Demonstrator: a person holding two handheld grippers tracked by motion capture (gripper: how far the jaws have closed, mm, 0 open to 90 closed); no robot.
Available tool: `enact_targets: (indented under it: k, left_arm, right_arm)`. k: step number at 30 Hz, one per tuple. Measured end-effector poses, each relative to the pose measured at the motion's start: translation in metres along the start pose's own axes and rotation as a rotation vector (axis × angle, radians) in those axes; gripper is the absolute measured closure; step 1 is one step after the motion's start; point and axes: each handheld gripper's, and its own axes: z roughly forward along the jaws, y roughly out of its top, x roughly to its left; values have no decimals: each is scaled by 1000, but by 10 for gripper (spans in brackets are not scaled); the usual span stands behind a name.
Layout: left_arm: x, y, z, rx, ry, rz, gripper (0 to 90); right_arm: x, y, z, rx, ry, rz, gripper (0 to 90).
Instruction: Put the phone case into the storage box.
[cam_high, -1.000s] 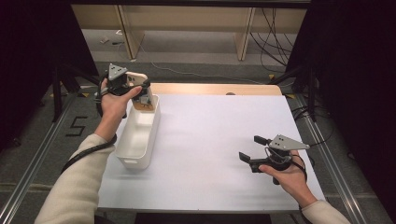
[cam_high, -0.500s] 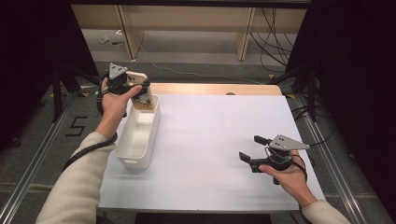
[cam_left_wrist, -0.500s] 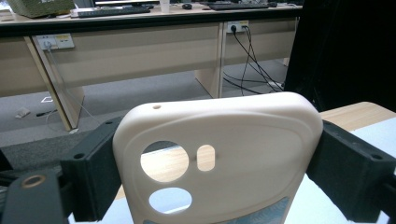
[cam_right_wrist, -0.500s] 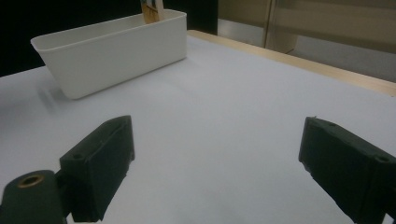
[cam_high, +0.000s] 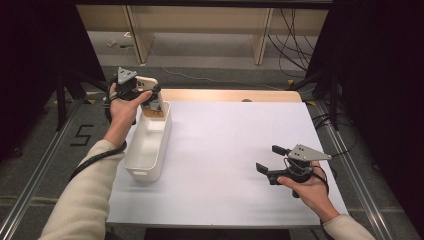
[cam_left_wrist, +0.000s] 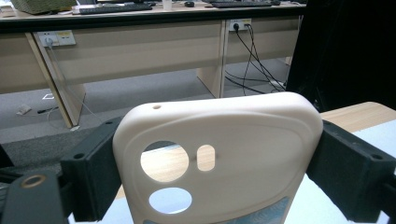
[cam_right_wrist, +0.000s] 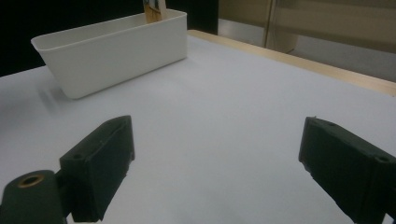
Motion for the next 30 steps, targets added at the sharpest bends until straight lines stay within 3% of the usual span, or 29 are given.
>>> enact_targets:
  k: [30]
  left_arm:
    - [-2,-2,12,21,2,8,113]
  right_arm:
    - [0,0,0,3,2,2,115]
